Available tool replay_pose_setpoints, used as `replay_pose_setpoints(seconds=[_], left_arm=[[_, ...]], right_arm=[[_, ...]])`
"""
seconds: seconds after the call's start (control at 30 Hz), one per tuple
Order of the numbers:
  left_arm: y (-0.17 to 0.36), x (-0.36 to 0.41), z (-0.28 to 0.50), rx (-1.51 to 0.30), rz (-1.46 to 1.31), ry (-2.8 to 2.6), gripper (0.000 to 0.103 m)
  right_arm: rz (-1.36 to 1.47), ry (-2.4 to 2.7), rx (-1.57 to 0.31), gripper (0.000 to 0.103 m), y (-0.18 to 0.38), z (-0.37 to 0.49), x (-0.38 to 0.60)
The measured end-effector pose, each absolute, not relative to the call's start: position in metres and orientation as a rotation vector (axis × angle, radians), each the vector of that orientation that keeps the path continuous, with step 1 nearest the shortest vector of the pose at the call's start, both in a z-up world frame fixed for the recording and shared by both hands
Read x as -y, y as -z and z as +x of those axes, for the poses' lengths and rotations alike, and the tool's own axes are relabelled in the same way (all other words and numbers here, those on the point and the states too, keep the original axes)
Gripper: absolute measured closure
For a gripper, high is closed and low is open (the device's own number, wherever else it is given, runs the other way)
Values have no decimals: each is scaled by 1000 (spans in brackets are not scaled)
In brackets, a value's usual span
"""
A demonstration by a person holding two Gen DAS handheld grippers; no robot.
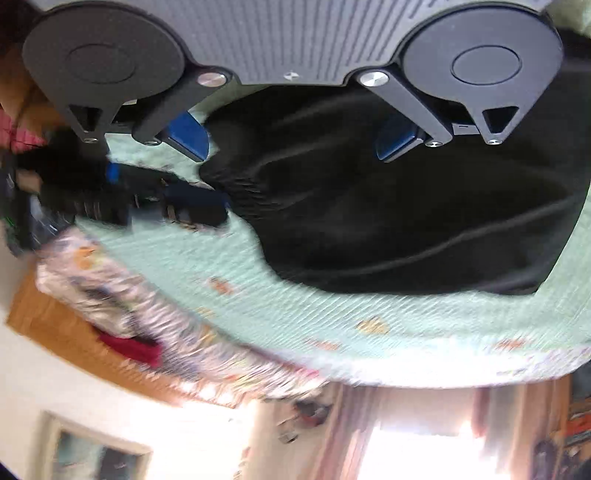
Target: Fold clothes
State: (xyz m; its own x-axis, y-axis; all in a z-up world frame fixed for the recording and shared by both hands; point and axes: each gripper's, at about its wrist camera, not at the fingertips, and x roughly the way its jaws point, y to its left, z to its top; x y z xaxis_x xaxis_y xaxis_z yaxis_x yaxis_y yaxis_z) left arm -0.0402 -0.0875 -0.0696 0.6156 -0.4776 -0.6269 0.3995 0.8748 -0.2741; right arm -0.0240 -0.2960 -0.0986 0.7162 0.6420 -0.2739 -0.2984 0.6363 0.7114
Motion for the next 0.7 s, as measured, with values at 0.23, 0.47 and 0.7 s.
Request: replay_pose_setpoints(seconds=[0.23, 0.47, 0.7], left_arm=[[80, 94, -40, -772, -61, 495, 6], [77, 91, -49, -766, -68, 519, 7], [85, 100, -50, -769, 10, 537, 2]], right_arm=[[623, -532, -526, 63, 104, -37, 301], [626, -539, -493, 51, 87, -62, 302], [583, -460, -640, 47, 122, -57, 299]])
